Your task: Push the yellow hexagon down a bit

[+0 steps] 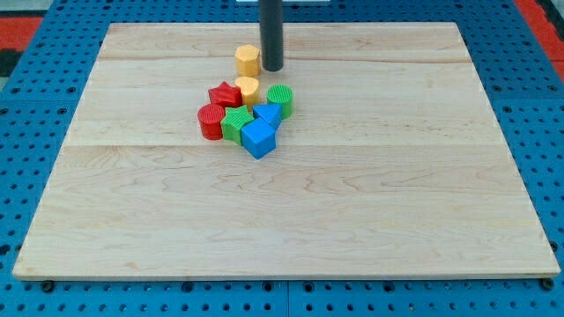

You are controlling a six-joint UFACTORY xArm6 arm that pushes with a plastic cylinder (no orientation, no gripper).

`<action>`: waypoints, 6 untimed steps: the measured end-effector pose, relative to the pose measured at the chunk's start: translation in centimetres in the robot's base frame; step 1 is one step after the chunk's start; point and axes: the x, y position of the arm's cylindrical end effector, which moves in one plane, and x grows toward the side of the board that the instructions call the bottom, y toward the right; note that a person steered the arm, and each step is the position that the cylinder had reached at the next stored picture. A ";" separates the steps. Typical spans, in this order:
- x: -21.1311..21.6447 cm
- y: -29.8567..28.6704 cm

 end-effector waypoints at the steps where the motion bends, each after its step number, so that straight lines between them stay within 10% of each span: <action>1: -3.2 1.6; 3: -5.4 -5.3; 6: 2.6 -4.5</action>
